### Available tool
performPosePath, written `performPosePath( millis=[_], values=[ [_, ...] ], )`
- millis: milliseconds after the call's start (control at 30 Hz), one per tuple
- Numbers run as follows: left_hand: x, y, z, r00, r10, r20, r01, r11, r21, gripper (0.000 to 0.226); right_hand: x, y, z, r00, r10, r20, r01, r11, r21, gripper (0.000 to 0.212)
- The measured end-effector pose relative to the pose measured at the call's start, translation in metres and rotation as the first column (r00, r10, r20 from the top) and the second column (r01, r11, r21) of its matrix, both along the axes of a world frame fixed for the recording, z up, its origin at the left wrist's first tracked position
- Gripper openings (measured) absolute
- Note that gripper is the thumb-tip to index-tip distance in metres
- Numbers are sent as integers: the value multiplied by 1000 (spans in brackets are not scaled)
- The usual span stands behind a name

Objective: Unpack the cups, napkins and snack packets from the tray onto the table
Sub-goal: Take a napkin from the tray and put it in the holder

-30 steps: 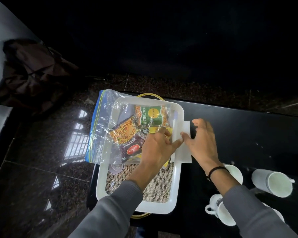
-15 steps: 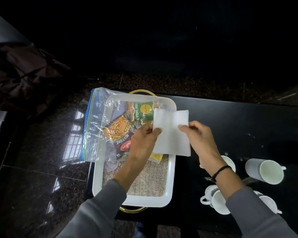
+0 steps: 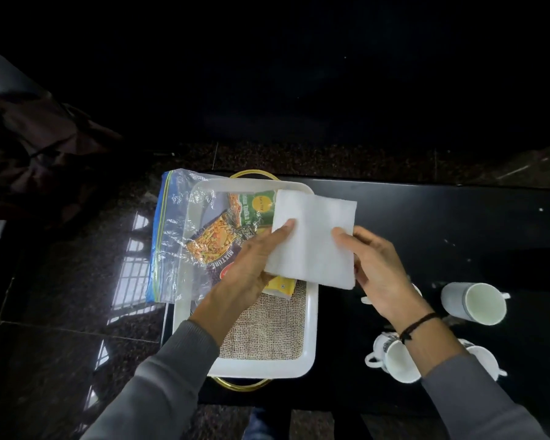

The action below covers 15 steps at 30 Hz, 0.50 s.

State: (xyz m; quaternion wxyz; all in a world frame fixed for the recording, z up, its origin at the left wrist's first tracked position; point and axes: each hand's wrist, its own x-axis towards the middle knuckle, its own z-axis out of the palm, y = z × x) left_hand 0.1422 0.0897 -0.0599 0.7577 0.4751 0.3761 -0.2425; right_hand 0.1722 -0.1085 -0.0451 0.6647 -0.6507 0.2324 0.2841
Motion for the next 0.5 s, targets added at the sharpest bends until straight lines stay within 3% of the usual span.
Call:
performPosePath(
  millis=[100, 200, 333, 433, 500],
  values=[
    [2, 1, -5, 995, -95, -21, 97, 985, 145, 14, -3, -5, -7, 995, 78, 56, -63, 969, -240, 11],
    [7, 0, -3, 990, -130, 44, 123, 983, 139, 28, -7, -7, -7, 991, 73, 110, -39, 959, -282, 15],
    [13, -10, 7, 983, -179, 47, 176, 983, 50, 39, -11, -13, 0, 986, 9, 164, 24, 981, -193, 15],
    [15, -25, 11, 972, -229, 42, 223, 967, 124, 37, -15, -21, 3, 995, -60, 81, 66, 995, -76, 25],
    [15, -38, 13, 973, -225, 57, 215, 965, 148, 33, -18, -29, 2, 996, -75, 50, 81, 991, -109, 36]
  ],
)
